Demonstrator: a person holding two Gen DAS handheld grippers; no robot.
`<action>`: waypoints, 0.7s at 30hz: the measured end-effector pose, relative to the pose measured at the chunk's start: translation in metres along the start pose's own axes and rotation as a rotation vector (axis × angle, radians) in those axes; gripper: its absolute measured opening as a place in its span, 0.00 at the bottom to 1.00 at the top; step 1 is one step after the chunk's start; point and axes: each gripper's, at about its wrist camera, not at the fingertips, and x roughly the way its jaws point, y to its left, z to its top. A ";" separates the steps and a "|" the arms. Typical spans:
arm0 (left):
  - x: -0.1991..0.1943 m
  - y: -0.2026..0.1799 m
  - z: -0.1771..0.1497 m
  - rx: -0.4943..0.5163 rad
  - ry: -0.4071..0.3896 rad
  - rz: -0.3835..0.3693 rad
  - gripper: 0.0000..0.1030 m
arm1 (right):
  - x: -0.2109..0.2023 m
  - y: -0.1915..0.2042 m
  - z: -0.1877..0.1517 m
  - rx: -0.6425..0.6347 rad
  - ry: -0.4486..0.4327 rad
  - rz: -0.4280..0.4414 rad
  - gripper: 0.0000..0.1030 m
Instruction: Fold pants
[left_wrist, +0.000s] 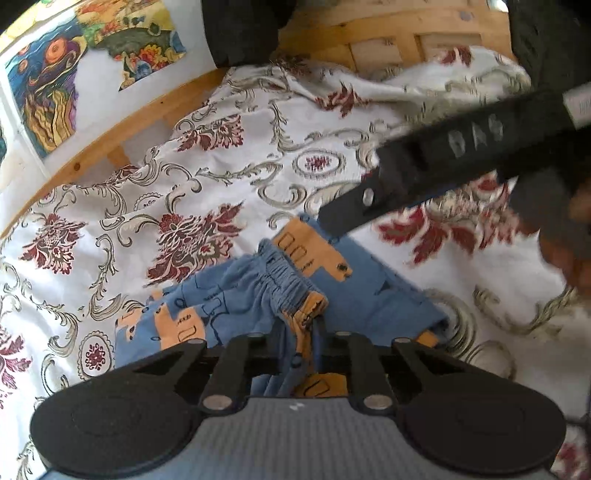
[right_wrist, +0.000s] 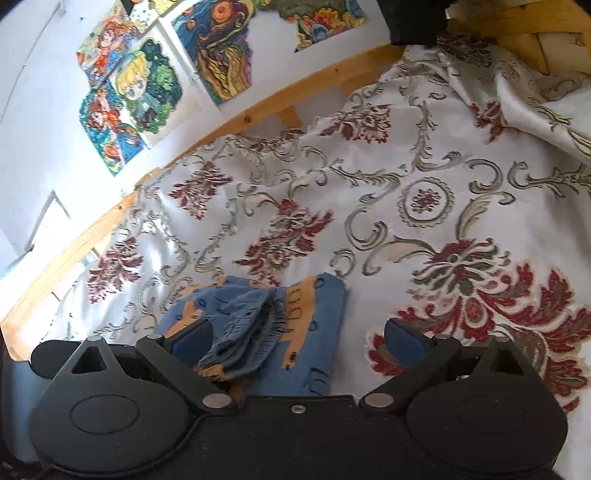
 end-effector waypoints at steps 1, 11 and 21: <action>-0.003 0.001 0.004 -0.008 -0.007 -0.005 0.14 | -0.001 0.000 0.001 0.011 -0.004 0.015 0.96; -0.006 -0.036 0.011 0.087 -0.041 -0.064 0.15 | -0.010 -0.021 0.010 0.157 -0.024 0.035 0.96; 0.002 -0.026 -0.012 0.006 -0.042 -0.182 0.34 | 0.004 -0.009 -0.002 0.002 0.004 -0.128 0.97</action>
